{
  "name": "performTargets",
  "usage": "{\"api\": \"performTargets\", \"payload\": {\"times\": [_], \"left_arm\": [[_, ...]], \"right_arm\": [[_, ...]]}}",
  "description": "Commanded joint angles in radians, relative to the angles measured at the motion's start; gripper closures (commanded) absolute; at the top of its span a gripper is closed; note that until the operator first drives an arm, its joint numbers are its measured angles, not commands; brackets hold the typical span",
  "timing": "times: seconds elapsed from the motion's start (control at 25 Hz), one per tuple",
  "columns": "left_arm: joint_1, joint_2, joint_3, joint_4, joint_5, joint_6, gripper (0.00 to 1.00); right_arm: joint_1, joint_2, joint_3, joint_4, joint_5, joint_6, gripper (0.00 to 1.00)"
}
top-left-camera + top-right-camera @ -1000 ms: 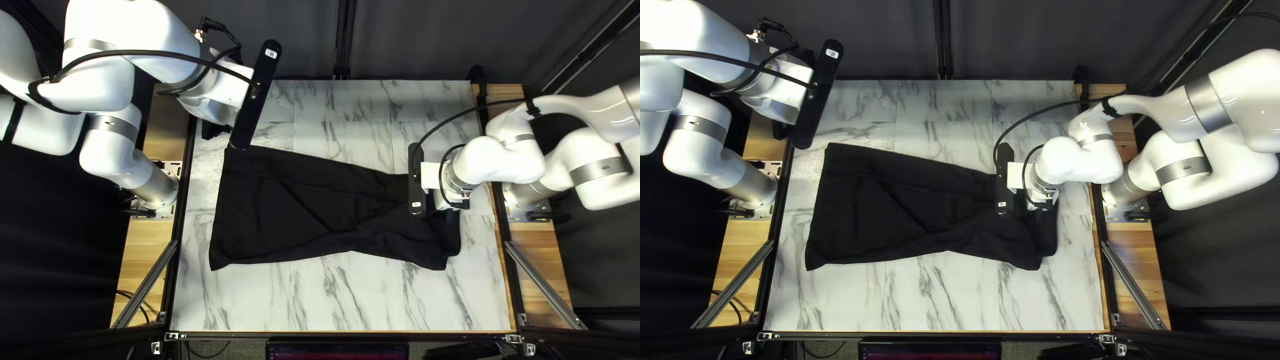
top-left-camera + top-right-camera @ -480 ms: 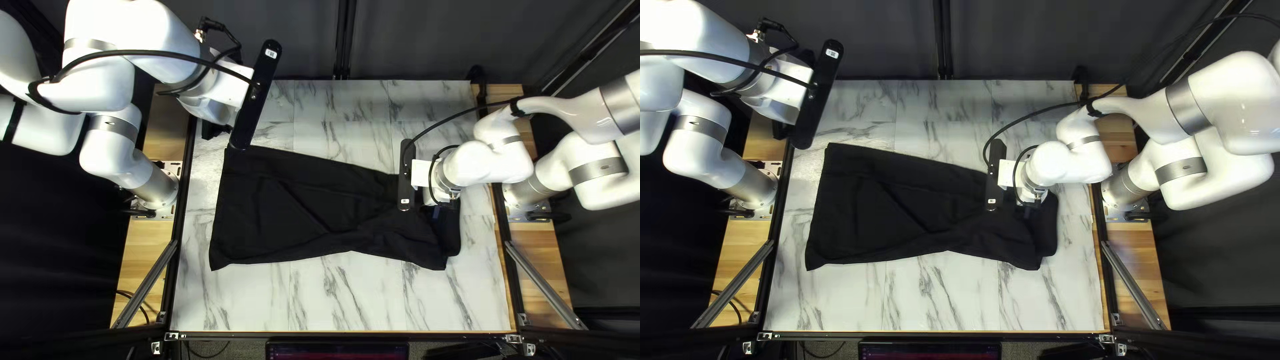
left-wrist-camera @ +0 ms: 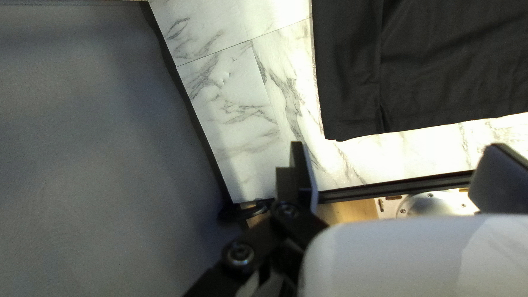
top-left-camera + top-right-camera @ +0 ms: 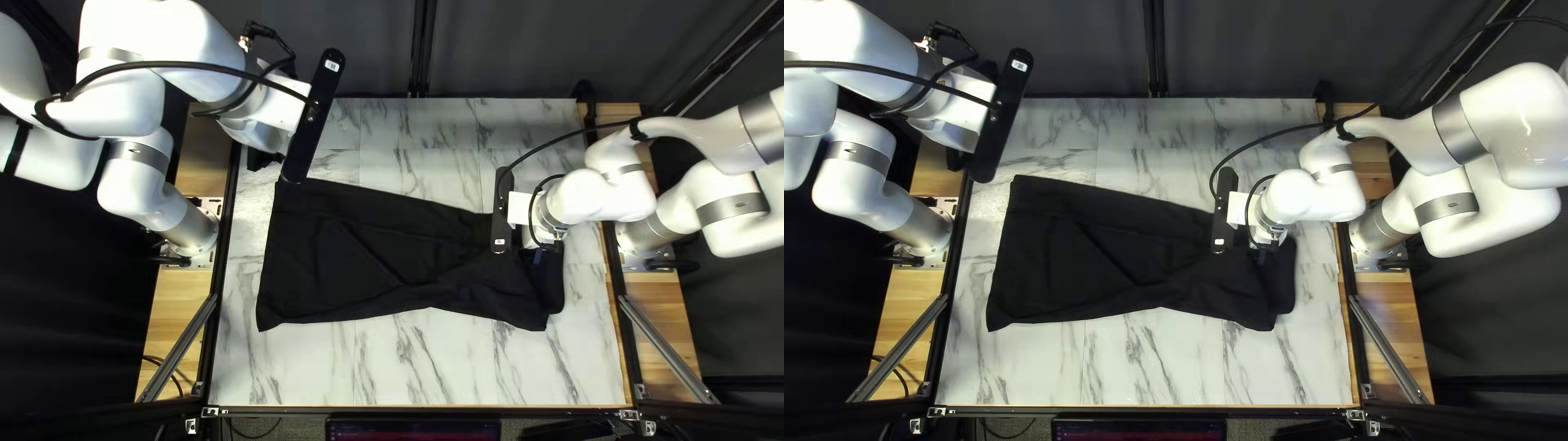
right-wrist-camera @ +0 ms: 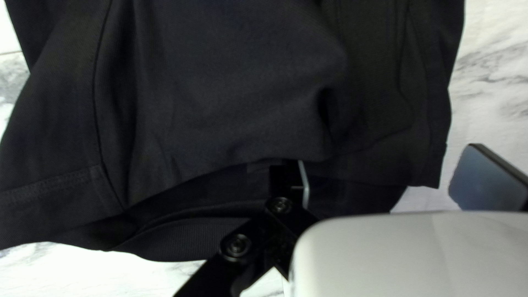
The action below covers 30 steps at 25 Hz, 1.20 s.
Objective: Fold t-shirt
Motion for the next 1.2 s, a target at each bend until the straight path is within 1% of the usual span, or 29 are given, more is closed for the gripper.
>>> {"api": "performTargets", "payload": {"times": [0.04,0.2,0.24,0.28,0.44,0.48,0.64,0.8,1.0,1.2], "left_arm": [[0.000,0.000,0.000,0.000,0.000,0.000,0.00],[0.000,0.000,0.000,0.000,0.000,0.000,0.00],[0.000,0.000,0.000,0.000,0.000,0.000,0.00],[0.000,0.000,0.000,0.000,0.000,0.000,0.00],[0.000,0.000,0.000,0.000,0.000,0.000,0.00],[0.000,0.000,0.000,0.000,0.000,0.000,0.00],[0.000,0.000,0.000,0.000,0.000,0.000,0.00],[0.000,0.000,0.000,0.000,0.000,0.000,0.00],[0.000,0.000,0.000,0.000,0.000,0.000,0.00],[0.000,0.000,0.000,0.000,0.000,0.000,0.00]], "right_arm": [[0.084,0.043,-0.058,-0.035,-0.003,0.091,0.00],[0.166,0.107,-0.113,-0.068,-0.006,0.184,0.00],[0.203,0.136,-0.134,-0.079,-0.009,0.226,0.00],[0.222,0.154,-0.145,-0.085,-0.013,0.246,0.00],[0.271,0.217,-0.177,-0.092,-0.030,0.288,0.00],[0.275,0.215,-0.174,-0.088,-0.027,0.288,0.00],[0.269,0.161,-0.138,-0.067,0.005,0.270,0.00],[0.261,0.123,-0.122,-0.052,0.034,0.250,0.00],[0.250,0.054,-0.113,-0.028,0.111,0.212,0.00],[0.252,-0.030,-0.047,-0.011,0.147,0.217,0.00]]}}
